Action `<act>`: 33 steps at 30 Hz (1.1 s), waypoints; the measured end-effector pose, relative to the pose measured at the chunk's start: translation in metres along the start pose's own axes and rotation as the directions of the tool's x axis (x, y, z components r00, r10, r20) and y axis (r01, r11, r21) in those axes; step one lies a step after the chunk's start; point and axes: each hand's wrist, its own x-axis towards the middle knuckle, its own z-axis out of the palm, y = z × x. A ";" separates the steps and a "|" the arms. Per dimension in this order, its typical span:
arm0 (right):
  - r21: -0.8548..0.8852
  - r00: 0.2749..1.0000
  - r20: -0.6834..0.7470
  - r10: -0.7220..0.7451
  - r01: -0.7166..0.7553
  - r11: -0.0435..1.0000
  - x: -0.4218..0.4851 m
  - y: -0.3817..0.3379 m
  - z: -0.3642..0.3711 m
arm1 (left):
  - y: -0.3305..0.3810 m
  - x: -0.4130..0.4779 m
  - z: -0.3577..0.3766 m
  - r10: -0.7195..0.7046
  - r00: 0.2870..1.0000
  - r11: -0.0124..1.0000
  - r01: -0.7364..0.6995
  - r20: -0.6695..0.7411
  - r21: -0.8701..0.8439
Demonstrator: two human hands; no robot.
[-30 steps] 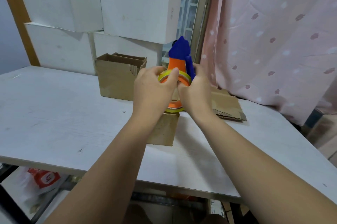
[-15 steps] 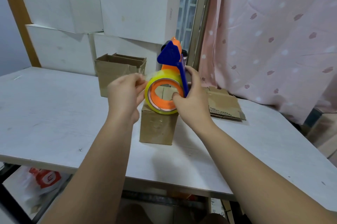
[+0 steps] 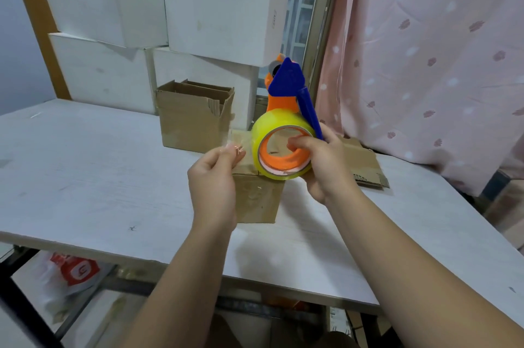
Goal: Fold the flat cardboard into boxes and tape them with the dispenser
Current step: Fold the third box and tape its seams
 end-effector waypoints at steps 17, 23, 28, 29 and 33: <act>-0.497 0.941 0.220 -0.257 0.335 0.801 -0.003 -0.007 0.005 | 0.006 -0.006 -0.022 -0.245 0.961 0.961 0.224 -0.127 -0.160; -0.433 0.955 0.181 -0.235 0.292 0.853 0.000 -0.008 0.000 | 0.006 -0.005 -0.019 -0.287 0.948 0.940 0.250 -0.138 -0.234; -0.485 0.926 0.183 -0.331 0.378 0.789 -0.005 -0.003 -0.002 | -0.001 -0.003 -0.011 -0.266 0.947 0.946 0.221 -0.178 -0.239; -0.502 0.914 0.194 -0.356 0.404 0.765 -0.007 -0.001 -0.001 | -0.001 -0.003 -0.010 -0.266 0.946 0.946 0.219 -0.187 -0.240; -0.539 0.902 0.187 -0.389 0.425 0.727 -0.011 0.009 0.001 | -0.003 -0.002 -0.011 -0.261 0.943 0.954 0.220 -0.205 -0.203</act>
